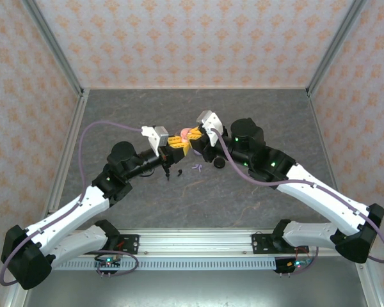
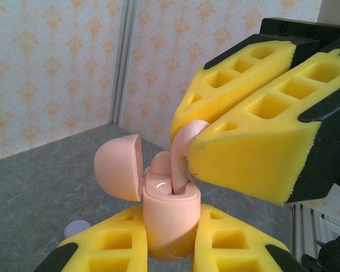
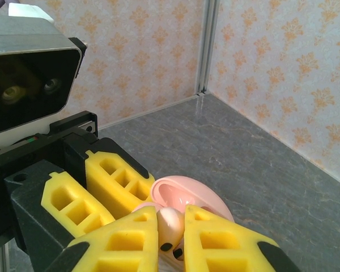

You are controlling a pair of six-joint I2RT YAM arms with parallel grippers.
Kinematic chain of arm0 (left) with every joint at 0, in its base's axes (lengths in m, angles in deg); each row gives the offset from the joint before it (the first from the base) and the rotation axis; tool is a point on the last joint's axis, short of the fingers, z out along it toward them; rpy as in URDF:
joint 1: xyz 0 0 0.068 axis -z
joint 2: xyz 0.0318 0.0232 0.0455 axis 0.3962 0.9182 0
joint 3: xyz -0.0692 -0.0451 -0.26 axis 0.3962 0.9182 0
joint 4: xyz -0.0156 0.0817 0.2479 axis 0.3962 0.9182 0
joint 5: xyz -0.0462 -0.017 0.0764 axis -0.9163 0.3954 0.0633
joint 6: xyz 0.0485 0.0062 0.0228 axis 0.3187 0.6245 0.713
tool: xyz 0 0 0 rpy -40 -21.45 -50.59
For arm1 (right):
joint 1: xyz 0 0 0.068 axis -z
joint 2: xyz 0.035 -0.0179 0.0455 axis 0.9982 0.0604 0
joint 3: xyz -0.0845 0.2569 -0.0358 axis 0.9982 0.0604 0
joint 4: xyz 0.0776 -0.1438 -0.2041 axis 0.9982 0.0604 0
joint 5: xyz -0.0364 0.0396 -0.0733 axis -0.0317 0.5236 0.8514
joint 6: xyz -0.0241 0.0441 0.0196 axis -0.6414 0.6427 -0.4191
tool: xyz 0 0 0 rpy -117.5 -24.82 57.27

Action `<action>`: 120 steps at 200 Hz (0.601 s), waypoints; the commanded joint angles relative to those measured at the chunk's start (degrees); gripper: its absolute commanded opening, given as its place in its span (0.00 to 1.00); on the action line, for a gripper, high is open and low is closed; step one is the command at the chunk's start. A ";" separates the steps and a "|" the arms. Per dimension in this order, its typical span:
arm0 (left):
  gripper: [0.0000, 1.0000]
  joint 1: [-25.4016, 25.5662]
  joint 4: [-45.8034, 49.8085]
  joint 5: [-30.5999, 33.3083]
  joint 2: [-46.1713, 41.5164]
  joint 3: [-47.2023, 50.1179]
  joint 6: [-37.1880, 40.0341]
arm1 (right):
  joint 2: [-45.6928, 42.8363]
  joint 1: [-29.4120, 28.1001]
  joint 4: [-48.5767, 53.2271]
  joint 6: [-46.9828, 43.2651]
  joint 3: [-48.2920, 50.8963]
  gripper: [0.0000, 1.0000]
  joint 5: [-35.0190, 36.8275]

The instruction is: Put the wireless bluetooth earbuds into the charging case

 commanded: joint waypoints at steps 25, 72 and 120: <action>0.00 0.17 -3.25 1.80 0.05 -2.10 -0.06 | 0.51 0.38 3.47 0.08 -2.26 0.16 -1.00; 0.00 0.14 -3.68 1.63 0.75 -2.19 -0.48 | 1.62 0.38 4.21 0.30 -3.30 0.21 -1.18; 0.00 0.26 -3.89 1.60 1.52 -2.11 -0.76 | 2.10 0.40 5.30 0.59 -4.71 0.29 -0.68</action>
